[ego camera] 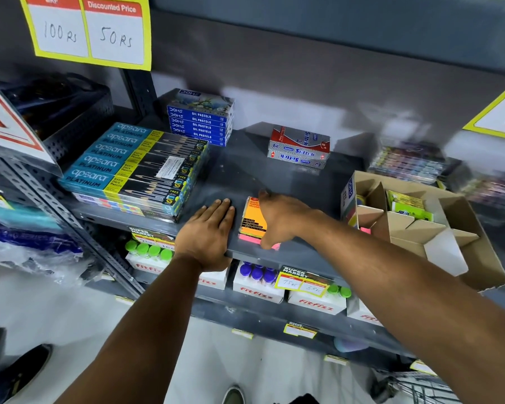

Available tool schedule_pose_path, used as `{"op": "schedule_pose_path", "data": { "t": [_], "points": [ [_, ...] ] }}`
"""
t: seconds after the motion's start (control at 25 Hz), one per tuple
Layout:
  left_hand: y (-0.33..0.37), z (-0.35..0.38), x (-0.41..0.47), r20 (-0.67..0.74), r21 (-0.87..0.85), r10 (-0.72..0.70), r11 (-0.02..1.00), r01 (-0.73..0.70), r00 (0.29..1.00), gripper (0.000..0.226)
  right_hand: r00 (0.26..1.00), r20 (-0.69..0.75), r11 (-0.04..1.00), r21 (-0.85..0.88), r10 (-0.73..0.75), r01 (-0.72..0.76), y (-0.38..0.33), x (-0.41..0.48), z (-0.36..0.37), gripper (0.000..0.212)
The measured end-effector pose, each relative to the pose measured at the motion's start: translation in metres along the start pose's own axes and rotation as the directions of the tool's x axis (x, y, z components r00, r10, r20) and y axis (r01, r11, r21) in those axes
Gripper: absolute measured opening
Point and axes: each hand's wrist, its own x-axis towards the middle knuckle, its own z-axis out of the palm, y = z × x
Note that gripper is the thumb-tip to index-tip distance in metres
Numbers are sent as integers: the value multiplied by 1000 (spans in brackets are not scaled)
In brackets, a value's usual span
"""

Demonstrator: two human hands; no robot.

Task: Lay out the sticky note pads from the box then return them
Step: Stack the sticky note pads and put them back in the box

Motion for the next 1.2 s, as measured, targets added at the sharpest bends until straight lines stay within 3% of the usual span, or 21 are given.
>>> {"op": "schedule_pose_path", "data": {
  "t": [0.08,0.32,0.44,0.6,0.84,1.0,1.2],
  "points": [
    [0,1,0,0,0,2,1000,-2,1000,102,999,-43,1000,-21,-11,10,-1,-2,3,69],
    [-2,3,0,-22,-3,-2,1000,2,1000,98,999,-33,997,72,-23,25,1,-15,-12,67],
    [-1,3,-1,-30,9,15,1000,-14,999,102,998,-42,983,179,42,-33,19,-35,-39,67],
    [-4,3,-1,-7,22,5,1000,-5,1000,108,990,-53,985,118,130,-123,62,-80,-72,72],
    [-2,0,4,53,72,-7,997,3,999,116,950,-57,950,79,308,-303,130,-158,-68,59],
    [0,-2,2,65,107,6,994,-13,998,105,918,-55,918,77,392,-388,156,-185,-52,75],
    [12,-7,3,91,101,58,993,-67,994,111,912,-43,913,-3,407,-408,175,-210,-29,87]
  ]
}}
